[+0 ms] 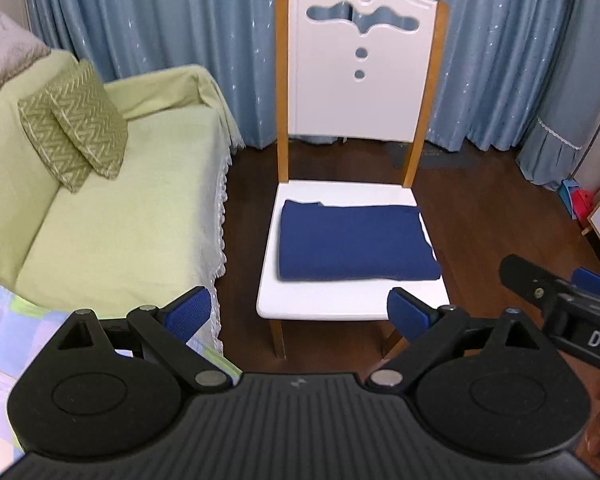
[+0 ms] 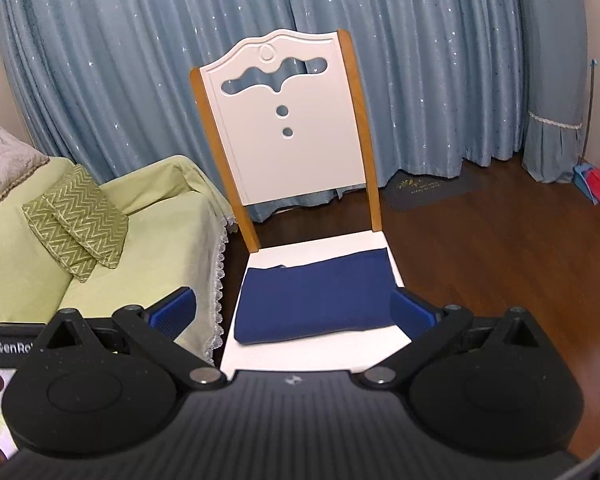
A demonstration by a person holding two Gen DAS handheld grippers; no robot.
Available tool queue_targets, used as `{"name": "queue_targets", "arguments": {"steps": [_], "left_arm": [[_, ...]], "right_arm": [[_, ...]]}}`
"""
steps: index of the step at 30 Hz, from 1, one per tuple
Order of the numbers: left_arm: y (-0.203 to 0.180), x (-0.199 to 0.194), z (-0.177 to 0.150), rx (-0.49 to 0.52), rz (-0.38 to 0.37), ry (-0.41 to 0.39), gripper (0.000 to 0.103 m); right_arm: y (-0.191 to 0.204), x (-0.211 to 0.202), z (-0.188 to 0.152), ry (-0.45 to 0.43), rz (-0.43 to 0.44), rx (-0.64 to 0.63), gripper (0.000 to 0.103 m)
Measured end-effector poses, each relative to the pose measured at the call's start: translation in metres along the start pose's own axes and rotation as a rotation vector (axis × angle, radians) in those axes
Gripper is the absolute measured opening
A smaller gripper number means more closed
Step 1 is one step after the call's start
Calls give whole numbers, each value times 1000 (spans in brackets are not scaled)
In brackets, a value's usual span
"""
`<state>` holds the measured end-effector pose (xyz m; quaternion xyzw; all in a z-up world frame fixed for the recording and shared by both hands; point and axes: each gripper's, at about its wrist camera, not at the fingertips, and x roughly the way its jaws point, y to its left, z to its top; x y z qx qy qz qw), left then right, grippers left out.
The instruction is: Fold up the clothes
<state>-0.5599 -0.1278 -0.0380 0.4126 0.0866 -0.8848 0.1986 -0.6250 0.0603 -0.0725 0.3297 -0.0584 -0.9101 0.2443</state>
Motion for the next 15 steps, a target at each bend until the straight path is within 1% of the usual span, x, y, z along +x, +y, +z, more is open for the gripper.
{"name": "queue_targets", "arguments": {"steps": [5,7,10,13,15], "left_arm": [[-5,-13,3,-14,-39,-14,96],[-8,-15,5,-7,-26,-3,96],[-15,-17,5,9,5,-9,96],[-20,-15,8,17,37,-18,96],[-21,-14,11,6,40,-13,96]], "right_arm": [[3,-20,5,-18,-6,-21,102],[0,-27,8,-38,-22,-3,102],[-3,-26,13,-19,-48,-13,102],[-5,-23,16,-17,-47,-45,102],[-8,-18,21,-6,-41,-54,102]]}}
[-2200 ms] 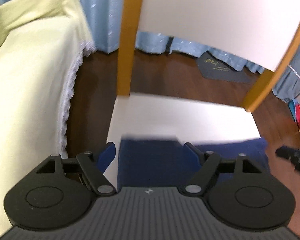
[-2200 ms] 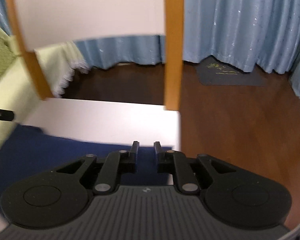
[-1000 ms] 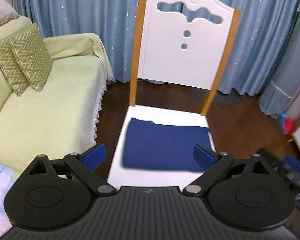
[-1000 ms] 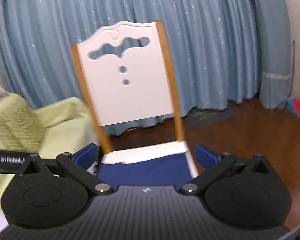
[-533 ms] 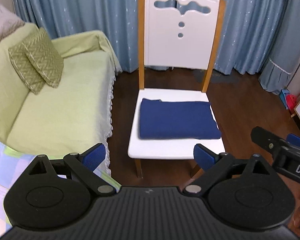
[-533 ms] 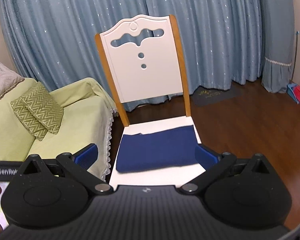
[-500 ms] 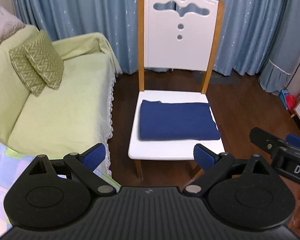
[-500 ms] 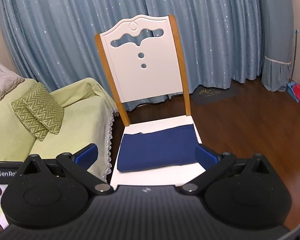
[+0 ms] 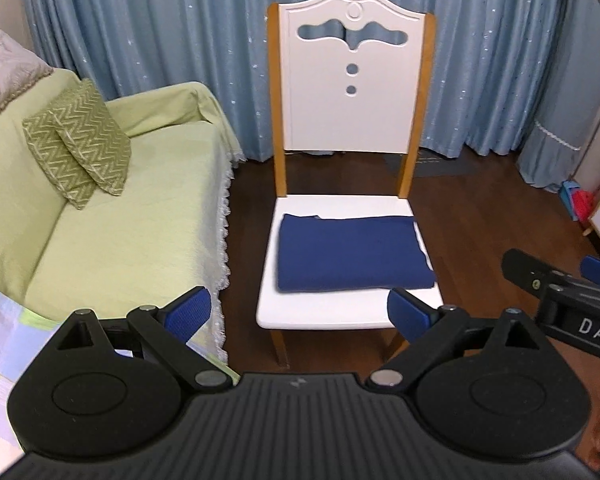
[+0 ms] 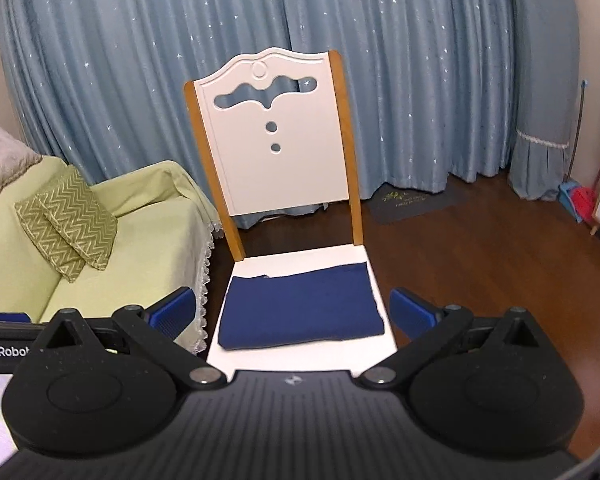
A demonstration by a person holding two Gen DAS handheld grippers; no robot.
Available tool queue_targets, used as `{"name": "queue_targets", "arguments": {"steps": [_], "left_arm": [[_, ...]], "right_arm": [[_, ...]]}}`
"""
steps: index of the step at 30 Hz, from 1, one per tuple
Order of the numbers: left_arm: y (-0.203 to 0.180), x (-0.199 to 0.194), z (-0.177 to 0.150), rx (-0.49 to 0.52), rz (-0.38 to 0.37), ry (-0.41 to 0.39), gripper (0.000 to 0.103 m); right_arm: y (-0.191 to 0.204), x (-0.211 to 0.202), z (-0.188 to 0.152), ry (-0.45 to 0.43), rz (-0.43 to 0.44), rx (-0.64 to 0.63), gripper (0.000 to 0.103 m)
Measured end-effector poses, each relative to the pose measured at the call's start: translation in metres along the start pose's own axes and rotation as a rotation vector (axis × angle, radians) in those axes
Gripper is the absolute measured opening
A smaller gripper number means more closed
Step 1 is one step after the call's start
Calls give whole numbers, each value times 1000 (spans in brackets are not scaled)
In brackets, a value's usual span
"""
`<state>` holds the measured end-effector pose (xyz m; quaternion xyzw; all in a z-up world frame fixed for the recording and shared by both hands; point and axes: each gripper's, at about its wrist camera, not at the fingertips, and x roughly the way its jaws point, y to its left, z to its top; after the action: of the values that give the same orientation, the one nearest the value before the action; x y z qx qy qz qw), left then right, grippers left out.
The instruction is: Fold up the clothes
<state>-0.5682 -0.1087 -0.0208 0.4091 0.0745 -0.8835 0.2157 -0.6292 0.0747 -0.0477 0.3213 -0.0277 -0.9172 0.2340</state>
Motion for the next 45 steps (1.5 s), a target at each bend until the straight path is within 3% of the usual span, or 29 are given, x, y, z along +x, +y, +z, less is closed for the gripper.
{"name": "queue_targets", "arguments": {"steps": [6,25,45], "left_arm": [[3,2,10,-70,-17,20,96],[-1,-1,-1,-34,-6,32,96],[23,-2,5,-100,11,39,96]], "right_arm": [[-6,6,14,24,5,-9,102],[-2,9,6,89,-22,-41,102],[16,25,23,101,-20,-62,102]]}}
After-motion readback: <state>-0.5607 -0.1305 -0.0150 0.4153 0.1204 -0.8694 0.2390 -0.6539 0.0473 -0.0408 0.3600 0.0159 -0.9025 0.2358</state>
